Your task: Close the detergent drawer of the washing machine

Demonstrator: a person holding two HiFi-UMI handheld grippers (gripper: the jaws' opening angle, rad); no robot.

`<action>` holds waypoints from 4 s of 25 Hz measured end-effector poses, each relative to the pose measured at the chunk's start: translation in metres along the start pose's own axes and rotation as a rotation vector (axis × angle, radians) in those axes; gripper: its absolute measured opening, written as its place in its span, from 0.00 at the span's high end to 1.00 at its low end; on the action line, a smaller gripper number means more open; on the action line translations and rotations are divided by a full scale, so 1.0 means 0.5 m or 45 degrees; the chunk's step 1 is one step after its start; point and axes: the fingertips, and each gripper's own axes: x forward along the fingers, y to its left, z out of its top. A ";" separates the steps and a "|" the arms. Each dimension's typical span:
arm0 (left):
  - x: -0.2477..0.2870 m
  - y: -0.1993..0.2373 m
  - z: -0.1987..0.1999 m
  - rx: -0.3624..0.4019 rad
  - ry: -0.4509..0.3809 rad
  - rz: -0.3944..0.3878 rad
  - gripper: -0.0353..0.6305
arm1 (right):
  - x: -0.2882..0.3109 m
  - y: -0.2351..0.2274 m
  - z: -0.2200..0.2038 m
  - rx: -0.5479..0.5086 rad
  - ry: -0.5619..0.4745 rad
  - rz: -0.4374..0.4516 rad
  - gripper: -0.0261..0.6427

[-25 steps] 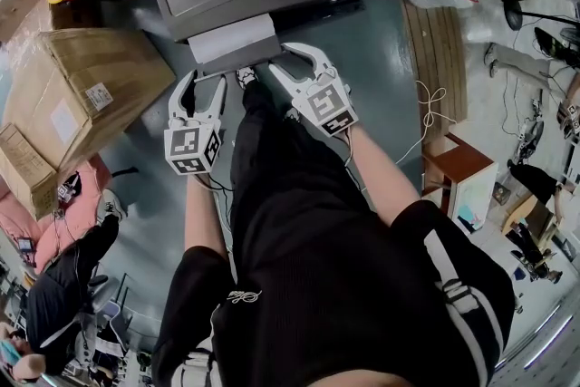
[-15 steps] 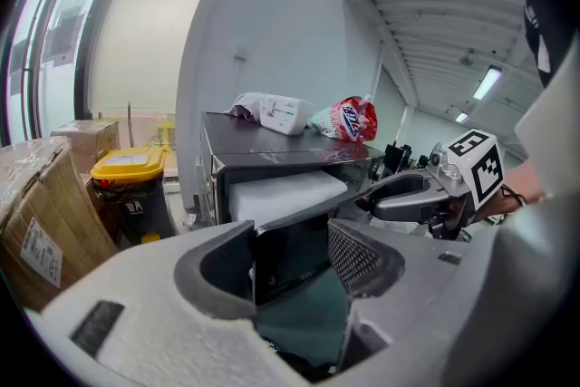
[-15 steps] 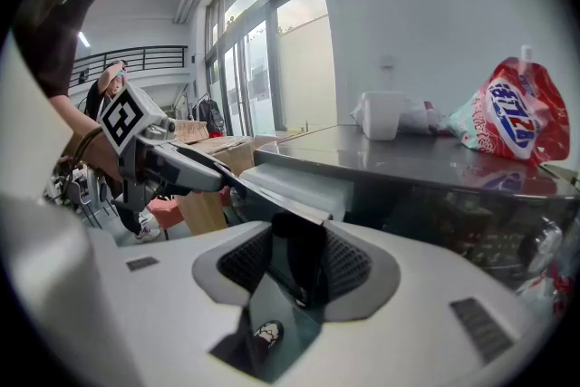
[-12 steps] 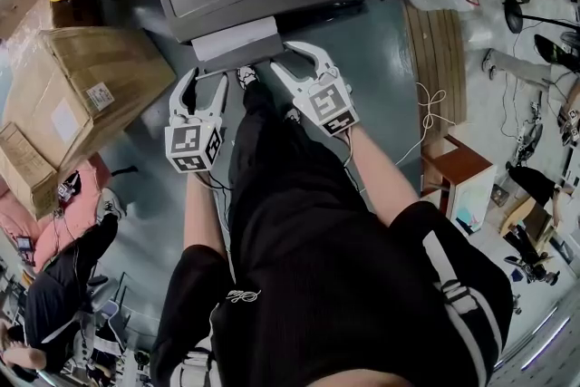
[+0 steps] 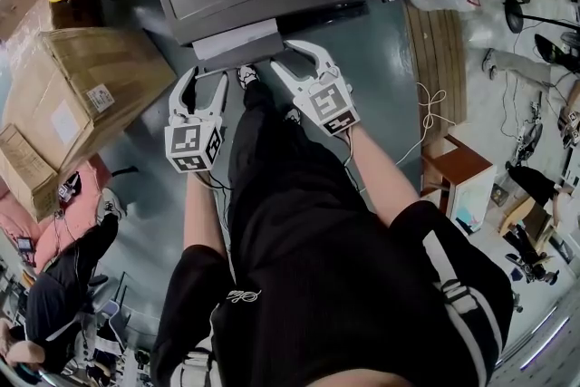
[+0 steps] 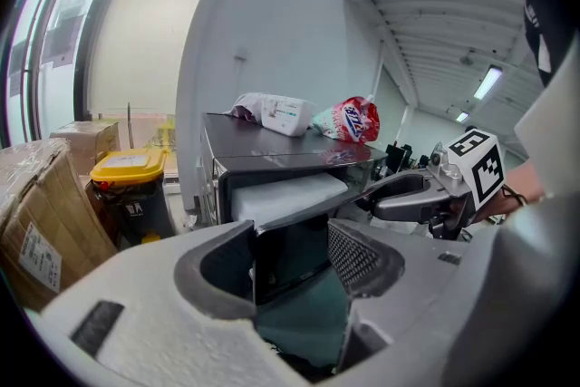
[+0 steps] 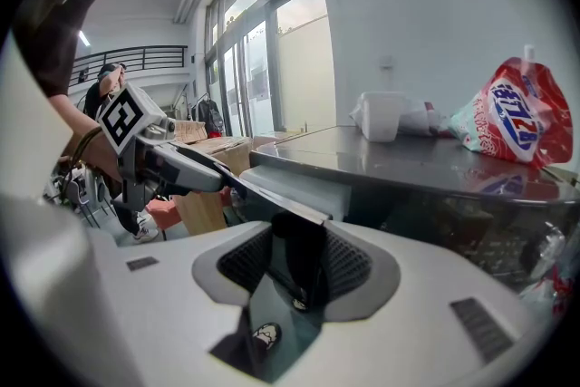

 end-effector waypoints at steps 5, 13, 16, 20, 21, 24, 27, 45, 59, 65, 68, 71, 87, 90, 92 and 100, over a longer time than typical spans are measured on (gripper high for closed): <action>0.003 0.003 0.005 0.001 0.000 0.005 0.56 | 0.003 -0.004 0.004 0.000 0.003 -0.001 0.71; 0.012 0.015 0.010 -0.002 0.006 0.009 0.56 | 0.016 -0.011 0.009 0.006 0.005 -0.002 0.71; 0.017 0.020 0.015 0.000 0.005 0.009 0.56 | 0.022 -0.016 0.013 0.005 0.002 -0.005 0.71; 0.020 0.024 0.018 0.001 0.004 0.012 0.56 | 0.026 -0.018 0.016 0.009 0.000 -0.009 0.71; 0.020 0.025 0.018 0.001 0.004 0.012 0.56 | 0.027 -0.019 0.016 0.011 -0.001 -0.011 0.71; 0.024 0.027 0.020 0.001 0.007 0.014 0.56 | 0.030 -0.022 0.017 0.013 -0.001 -0.014 0.71; 0.027 0.030 0.024 0.001 0.008 0.016 0.56 | 0.033 -0.026 0.019 0.013 -0.003 -0.018 0.70; 0.040 0.045 0.035 0.007 -0.002 0.031 0.55 | 0.050 -0.036 0.029 0.034 -0.020 -0.063 0.70; 0.045 0.052 0.040 -0.007 -0.013 0.088 0.54 | 0.054 -0.045 0.029 0.111 -0.025 -0.164 0.70; 0.047 0.058 0.043 -0.010 -0.019 0.105 0.54 | 0.058 -0.048 0.029 0.149 -0.031 -0.198 0.70; 0.047 0.059 0.045 -0.013 -0.026 0.126 0.54 | 0.058 -0.051 0.029 0.174 -0.033 -0.203 0.70; 0.048 0.060 0.045 -0.018 -0.028 0.141 0.54 | 0.059 -0.052 0.029 0.186 -0.035 -0.204 0.70; 0.052 0.072 0.046 -0.066 -0.035 0.232 0.54 | 0.070 -0.060 0.031 0.231 -0.024 -0.245 0.69; 0.052 0.072 0.045 -0.071 -0.036 0.236 0.54 | 0.070 -0.060 0.029 0.243 -0.022 -0.255 0.69; 0.052 0.074 0.045 -0.074 -0.040 0.237 0.54 | 0.071 -0.060 0.029 0.250 -0.024 -0.261 0.69; 0.053 0.072 0.047 -0.075 -0.045 0.231 0.54 | 0.070 -0.063 0.029 0.268 -0.029 -0.265 0.69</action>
